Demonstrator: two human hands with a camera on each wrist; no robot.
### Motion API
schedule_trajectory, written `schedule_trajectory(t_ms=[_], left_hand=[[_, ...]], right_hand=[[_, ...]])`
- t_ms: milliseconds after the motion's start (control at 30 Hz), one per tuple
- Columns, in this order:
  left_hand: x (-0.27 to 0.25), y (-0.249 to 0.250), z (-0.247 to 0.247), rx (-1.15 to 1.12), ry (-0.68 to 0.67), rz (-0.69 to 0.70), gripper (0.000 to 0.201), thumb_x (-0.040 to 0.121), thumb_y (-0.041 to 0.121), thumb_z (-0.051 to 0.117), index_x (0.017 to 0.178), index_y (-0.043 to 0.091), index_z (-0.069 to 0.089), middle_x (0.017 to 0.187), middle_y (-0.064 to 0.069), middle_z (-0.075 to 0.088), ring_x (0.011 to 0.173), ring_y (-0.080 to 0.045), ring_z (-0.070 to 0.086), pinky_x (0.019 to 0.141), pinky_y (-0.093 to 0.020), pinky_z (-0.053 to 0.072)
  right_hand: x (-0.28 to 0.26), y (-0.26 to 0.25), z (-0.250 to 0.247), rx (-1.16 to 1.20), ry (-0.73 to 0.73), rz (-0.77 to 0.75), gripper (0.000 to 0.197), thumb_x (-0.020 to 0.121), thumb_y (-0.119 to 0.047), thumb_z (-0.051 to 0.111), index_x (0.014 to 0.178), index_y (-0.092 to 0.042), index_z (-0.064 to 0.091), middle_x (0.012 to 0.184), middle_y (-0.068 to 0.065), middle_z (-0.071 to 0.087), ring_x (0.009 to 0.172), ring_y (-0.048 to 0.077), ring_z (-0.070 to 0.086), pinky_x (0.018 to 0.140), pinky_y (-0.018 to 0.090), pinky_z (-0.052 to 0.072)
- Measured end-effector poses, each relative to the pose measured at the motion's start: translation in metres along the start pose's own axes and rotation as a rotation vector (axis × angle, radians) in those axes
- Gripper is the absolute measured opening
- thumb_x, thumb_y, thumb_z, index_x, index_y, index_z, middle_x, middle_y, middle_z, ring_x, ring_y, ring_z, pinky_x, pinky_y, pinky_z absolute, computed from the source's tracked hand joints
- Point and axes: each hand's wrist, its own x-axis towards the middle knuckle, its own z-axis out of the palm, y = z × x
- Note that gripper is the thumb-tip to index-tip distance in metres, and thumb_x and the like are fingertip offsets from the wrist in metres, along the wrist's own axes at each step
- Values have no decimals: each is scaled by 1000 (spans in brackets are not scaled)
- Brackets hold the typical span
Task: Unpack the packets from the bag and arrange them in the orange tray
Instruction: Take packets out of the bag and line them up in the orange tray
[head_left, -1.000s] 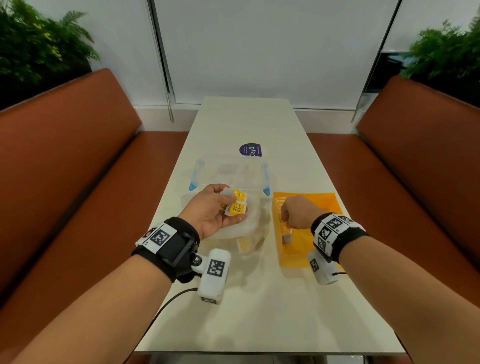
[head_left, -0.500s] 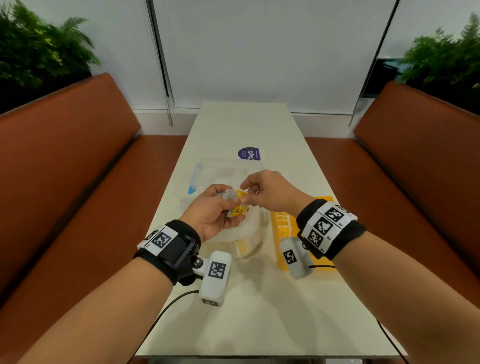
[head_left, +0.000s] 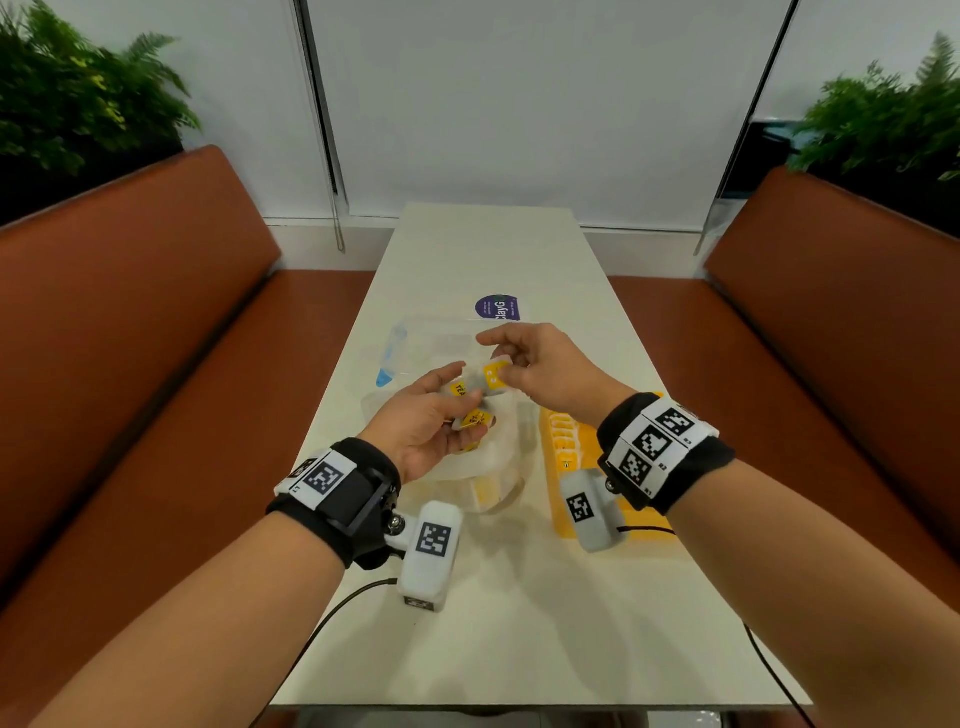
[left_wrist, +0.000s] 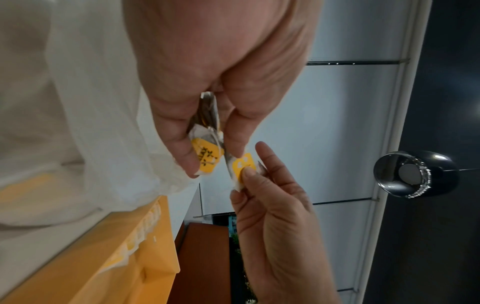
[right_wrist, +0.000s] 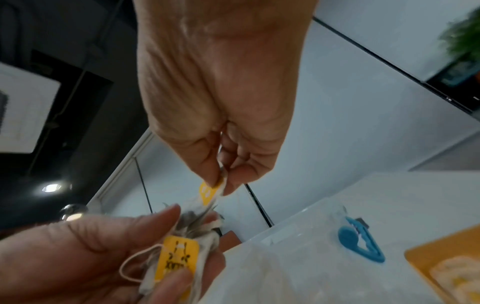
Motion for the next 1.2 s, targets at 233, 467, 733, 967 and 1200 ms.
schedule_trajectory(t_ms=[233, 467, 733, 967, 1200], left_hand=[[-1, -4, 4, 67, -42, -45, 15, 87, 3, 64, 102, 5, 62, 89, -12, 65, 89, -33, 67, 73, -33, 60], [-1, -3, 5, 75, -35, -18, 12, 88, 1, 62, 100, 4, 63, 90, -16, 66, 93, -35, 66, 69, -31, 59], [-4, -6, 9, 97, -13, -44, 35, 80, -10, 66, 112, 3, 63, 96, -14, 66, 93, -34, 66, 74, -32, 60], [-5, -3, 15, 105, 17, -39, 31, 83, -11, 63, 112, 1, 62, 99, -19, 65, 86, -35, 66, 73, -33, 60], [-1, 2, 11, 112, 101, -20, 32, 84, -11, 55, 114, -1, 57, 96, -19, 56, 80, -35, 65, 83, -41, 53]], right_hand=[[-5, -14, 2, -59, 48, -99, 54, 87, 4, 60, 136, -15, 49, 97, -1, 62, 72, 2, 52, 78, 12, 46], [-8, -13, -3, -174, 51, -18, 18, 84, -10, 69, 102, -11, 67, 72, 0, 62, 70, 13, 59, 70, 25, 49], [-9, -27, -20, -531, -59, -145, 17, 90, -16, 59, 101, -17, 72, 94, -1, 70, 86, 10, 57, 78, 26, 48], [-8, -28, -25, -640, -115, -100, 19, 91, -18, 59, 106, -15, 70, 100, 1, 70, 90, 15, 59, 75, 23, 41], [-18, 8, -47, -808, -182, 155, 17, 88, -10, 54, 94, -5, 69, 96, 10, 70, 88, 26, 63, 77, 33, 51]])
